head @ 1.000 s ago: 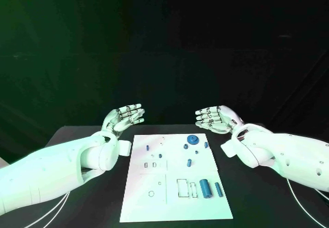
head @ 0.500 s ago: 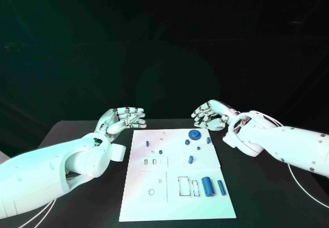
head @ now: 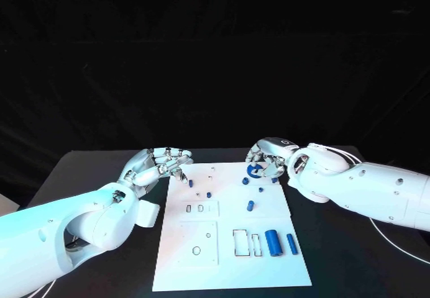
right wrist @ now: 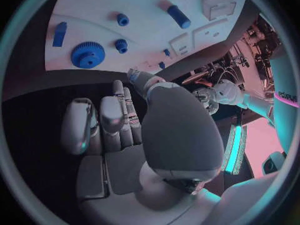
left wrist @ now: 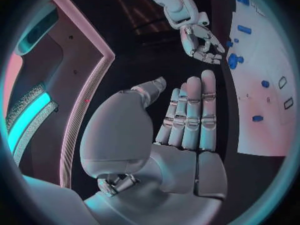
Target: Assemble the parts on the task board
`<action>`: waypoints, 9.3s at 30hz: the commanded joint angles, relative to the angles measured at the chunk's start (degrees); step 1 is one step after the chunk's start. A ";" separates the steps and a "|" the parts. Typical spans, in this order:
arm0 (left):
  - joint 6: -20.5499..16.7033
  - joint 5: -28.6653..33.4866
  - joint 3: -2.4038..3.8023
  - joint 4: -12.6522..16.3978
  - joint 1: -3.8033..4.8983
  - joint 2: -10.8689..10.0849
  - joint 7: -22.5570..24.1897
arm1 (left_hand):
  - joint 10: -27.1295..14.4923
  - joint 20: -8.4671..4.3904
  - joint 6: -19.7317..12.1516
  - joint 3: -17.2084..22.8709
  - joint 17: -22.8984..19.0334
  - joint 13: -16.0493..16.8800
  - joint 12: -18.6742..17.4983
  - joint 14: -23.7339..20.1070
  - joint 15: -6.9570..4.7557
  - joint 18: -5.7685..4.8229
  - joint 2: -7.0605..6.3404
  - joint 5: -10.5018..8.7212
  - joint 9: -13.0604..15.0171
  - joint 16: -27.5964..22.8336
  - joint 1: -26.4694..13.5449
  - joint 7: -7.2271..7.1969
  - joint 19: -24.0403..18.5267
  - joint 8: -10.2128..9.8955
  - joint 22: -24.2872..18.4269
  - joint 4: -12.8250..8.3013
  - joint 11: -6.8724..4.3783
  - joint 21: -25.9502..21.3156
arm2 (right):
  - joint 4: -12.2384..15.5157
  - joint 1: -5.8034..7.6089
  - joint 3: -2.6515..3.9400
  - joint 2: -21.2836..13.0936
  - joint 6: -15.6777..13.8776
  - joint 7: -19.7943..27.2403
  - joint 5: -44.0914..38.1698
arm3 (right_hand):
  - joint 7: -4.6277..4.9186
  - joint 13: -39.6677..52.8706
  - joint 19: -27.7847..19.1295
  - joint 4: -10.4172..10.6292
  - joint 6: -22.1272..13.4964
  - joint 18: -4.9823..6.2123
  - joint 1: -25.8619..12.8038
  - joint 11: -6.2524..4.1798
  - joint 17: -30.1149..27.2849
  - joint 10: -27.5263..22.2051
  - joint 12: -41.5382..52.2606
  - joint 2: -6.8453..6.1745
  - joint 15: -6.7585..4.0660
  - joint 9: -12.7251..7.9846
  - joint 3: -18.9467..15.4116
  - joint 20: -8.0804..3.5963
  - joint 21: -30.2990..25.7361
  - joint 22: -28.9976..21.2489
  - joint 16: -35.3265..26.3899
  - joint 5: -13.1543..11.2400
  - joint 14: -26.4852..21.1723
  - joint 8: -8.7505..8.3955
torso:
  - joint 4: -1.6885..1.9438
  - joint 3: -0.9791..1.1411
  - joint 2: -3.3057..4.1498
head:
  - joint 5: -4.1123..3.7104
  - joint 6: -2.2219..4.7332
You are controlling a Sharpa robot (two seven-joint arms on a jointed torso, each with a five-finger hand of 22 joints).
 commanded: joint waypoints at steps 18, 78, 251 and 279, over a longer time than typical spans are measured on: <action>1.96 -0.92 0.50 0.55 0.16 -0.58 -0.49 | -0.08 0.04 -0.52 0.47 0.49 0.30 0.48 -0.59 -0.12 0.65 -0.01 0.18 0.28 1.03 -0.84 -0.18 -0.98 0.10 1.00 -0.15 0.05 1.44 | -0.64 -1.13 -0.13 1.59 5.82 -4.28 -7.49 | -0.65 0.43 1.98 0.59 -1.10 -1.47 -0.19 0.09 5.23 -1.79 -0.03 0.04 -0.01 1.19 -2.27 0.58 4.82 6.64 6.23 -0.11 2.81 0.25 | 0.85 0.07 2.28 | -0.44 0.22; 3.28 -0.96 0.58 -1.26 0.40 -0.64 -1.96 | -0.87 0.18 -1.01 1.95 0.62 0.94 0.88 -1.67 -0.04 0.72 0.51 0.20 0.90 2.02 1.03 0.08 -2.84 0.05 2.94 -2.09 0.23 4.19 | -2.50 0.15 0.04 9.23 -6.59 -11.20 -6.90 | -1.53 3.58 3.70 2.29 4.46 -2.37 0.33 -1.34 6.27 3.43 0.58 3.78 -1.17 5.23 2.43 -0.01 8.23 11.74 9.31 -1.33 2.49 4.28 | 0.95 0.34 3.33 | 0.36 1.71; 6.25 -1.10 0.55 -3.33 1.06 -0.50 -3.26 | -1.06 0.28 -1.02 2.43 0.34 1.18 1.10 -2.11 0.03 0.74 1.05 0.16 1.21 2.07 0.92 0.13 -3.86 0.09 3.73 -2.39 0.27 5.31 | 6.82 -0.82 1.13 3.83 -10.26 -13.51 -2.11 | -1.20 82.75 7.37 7.18 1.62 -3.94 3.89 -2.19 26.68 20.32 85.07 4.05 -1.71 6.65 -9.36 -0.47 12.60 18.29 22.90 3.89 5.86 3.76 | -0.07 0.75 2.95 | 1.22 0.63; 6.71 -1.17 0.55 -3.49 1.07 0.10 -3.48 | -1.09 0.28 -1.02 2.51 0.29 1.22 1.13 -2.14 0.02 0.75 1.15 0.14 1.26 2.08 0.96 0.13 -3.99 0.10 3.85 -2.48 0.28 5.48 | -1.29 -2.92 0.27 14.76 -9.20 -14.31 -4.92 | -1.14 82.67 7.37 7.19 1.35 -3.94 3.77 -2.17 26.58 20.24 84.98 3.86 -1.69 6.62 -9.21 -0.46 12.60 18.29 22.87 3.90 5.84 3.64 | -0.10 0.78 3.02 | 1.82 -0.12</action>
